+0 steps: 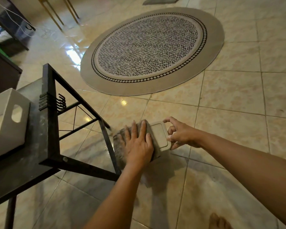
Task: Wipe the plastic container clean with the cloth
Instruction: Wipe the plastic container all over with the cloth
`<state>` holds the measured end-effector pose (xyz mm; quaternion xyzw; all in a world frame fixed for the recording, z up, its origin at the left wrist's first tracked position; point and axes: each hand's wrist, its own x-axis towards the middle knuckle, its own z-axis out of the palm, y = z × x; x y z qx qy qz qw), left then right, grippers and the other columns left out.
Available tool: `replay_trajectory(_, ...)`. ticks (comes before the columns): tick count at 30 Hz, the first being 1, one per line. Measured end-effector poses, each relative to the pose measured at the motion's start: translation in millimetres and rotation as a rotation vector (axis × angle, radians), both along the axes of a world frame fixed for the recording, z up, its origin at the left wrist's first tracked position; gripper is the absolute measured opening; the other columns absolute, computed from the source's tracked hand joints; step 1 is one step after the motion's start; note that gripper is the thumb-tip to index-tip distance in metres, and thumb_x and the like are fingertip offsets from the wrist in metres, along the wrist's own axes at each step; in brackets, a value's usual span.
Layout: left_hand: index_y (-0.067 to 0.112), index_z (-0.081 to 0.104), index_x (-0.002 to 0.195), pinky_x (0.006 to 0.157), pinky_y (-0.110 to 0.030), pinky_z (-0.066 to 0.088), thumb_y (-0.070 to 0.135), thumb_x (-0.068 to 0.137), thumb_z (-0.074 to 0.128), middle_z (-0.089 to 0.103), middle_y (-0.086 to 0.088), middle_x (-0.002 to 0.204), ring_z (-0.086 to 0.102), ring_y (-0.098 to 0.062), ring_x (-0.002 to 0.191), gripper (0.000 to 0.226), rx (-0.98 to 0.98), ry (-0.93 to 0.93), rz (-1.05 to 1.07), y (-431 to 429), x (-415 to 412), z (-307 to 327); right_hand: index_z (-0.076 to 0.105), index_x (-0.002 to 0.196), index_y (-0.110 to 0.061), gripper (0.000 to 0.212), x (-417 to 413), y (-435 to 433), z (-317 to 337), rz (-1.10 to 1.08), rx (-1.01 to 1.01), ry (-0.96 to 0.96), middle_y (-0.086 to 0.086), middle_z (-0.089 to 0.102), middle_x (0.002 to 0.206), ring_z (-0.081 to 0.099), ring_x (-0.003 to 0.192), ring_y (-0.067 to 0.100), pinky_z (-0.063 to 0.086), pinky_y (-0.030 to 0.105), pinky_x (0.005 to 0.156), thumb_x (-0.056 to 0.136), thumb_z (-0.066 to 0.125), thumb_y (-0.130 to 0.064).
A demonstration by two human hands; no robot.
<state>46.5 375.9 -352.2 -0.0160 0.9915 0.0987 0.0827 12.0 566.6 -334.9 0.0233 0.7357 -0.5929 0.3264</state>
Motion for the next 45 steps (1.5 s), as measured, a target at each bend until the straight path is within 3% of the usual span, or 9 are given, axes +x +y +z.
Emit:
replay_trajectory(3, 0.042, -0.013, 0.155, 0.116, -0.052, -0.023, 0.049, 0.098, 0.008, -0.026, 0.001, 0.163, -0.031, -0.027, 0.147, 0.061, -0.003, -0.014, 0.060, 5, 20, 4, 0.035, 0.137, -0.030, 0.065, -4, -3, 0, 0.001, 0.015, 0.008, 0.012, 0.047, 0.090, 0.060, 0.079, 0.024, 0.061, 0.034, 0.062, 0.091, 0.053, 0.012)
replay_trajectory(6, 0.042, -0.013, 0.155, 0.118, -0.049, -0.022, 0.045, 0.102, 0.013, -0.026, 0.001, 0.163, -0.032, -0.027, 0.146, 0.059, 0.018, -0.053, -0.076, 19, 26, 8, 0.035, 0.138, -0.030, 0.065, -5, -2, 0, 0.010, 0.024, 0.012, 0.012, 0.047, 0.090, 0.059, 0.077, 0.023, 0.062, 0.036, 0.063, 0.091, 0.053, 0.011)
replay_trajectory(10, 0.048, -0.004, 0.155, 0.117, -0.045, -0.024, 0.059, 0.101, 0.019, -0.022, 0.007, 0.163, -0.031, -0.022, 0.147, 0.059, 0.017, 0.029, -0.063, -5, 30, 4, 0.034, 0.139, -0.031, 0.067, -1, -1, -1, 0.003, 0.029, 0.004, 0.010, 0.049, 0.088, 0.061, 0.077, 0.022, 0.062, 0.035, 0.065, 0.091, 0.054, 0.011)
replay_trajectory(16, 0.047, -0.007, 0.155, 0.120, -0.051, -0.016, 0.062, 0.100, 0.014, -0.014, 0.006, 0.166, -0.023, -0.025, 0.150, 0.061, -0.050, 0.060, -0.173, -1, 18, 1, 0.034, 0.139, -0.032, 0.067, -6, -3, 1, 0.019, 0.029, 0.008, 0.008, 0.049, 0.086, 0.058, 0.073, 0.019, 0.061, 0.033, 0.063, 0.091, 0.055, 0.011)
replay_trajectory(21, 0.044, -0.011, 0.155, 0.118, -0.052, -0.018, 0.066, 0.095, 0.012, -0.013, 0.000, 0.167, -0.023, -0.026, 0.150, 0.068, 0.020, 0.019, 0.104, -21, 8, -1, 0.034, 0.140, -0.032, 0.067, -4, -4, -3, 0.005, 0.024, -0.004, 0.010, 0.048, 0.089, 0.059, 0.077, 0.023, 0.061, 0.034, 0.063, 0.092, 0.053, 0.011)
replay_trajectory(27, 0.047, -0.015, 0.153, 0.117, -0.055, -0.018, 0.065, 0.098, 0.012, -0.021, -0.001, 0.165, -0.026, -0.031, 0.149, 0.064, -0.058, 0.039, -0.127, 14, 20, 0, 0.035, 0.136, -0.033, 0.064, -6, -4, -1, 0.037, 0.009, 0.004, 0.011, 0.048, 0.090, 0.056, 0.078, 0.023, 0.064, 0.042, 0.070, 0.092, 0.052, 0.011)
replay_trajectory(33, 0.042, -0.018, 0.154, 0.116, -0.052, -0.023, 0.060, 0.100, 0.012, -0.022, -0.002, 0.165, -0.030, -0.027, 0.147, 0.064, -0.029, -0.019, 0.063, -23, 9, 3, 0.033, 0.142, -0.032, 0.068, -1, -4, 0, 0.019, 0.014, 0.002, 0.013, 0.050, 0.093, 0.060, 0.086, 0.029, 0.064, 0.044, 0.071, 0.092, 0.054, 0.009)
replay_trajectory(40, 0.042, -0.011, 0.155, 0.121, -0.052, -0.013, 0.054, 0.102, 0.016, -0.020, 0.004, 0.165, -0.026, -0.025, 0.149, 0.061, -0.046, 0.074, -0.312, 14, 15, -3, 0.035, 0.139, -0.029, 0.072, -1, -4, 8, 0.032, -0.036, -0.029, 0.015, 0.059, 0.113, 0.069, 0.098, 0.034, 0.060, 0.055, 0.081, 0.086, 0.053, 0.017)
replay_trajectory(45, 0.035, -0.014, 0.156, 0.121, -0.051, -0.014, 0.051, 0.099, 0.007, -0.021, -0.002, 0.165, -0.026, -0.028, 0.149, 0.063, -0.070, 0.022, -0.132, 2, 8, -2, 0.031, 0.145, -0.029, 0.071, -4, -5, 5, 0.035, 0.023, 0.007, 0.011, 0.052, 0.088, 0.060, 0.074, 0.022, 0.063, 0.044, 0.073, 0.091, 0.054, 0.011)
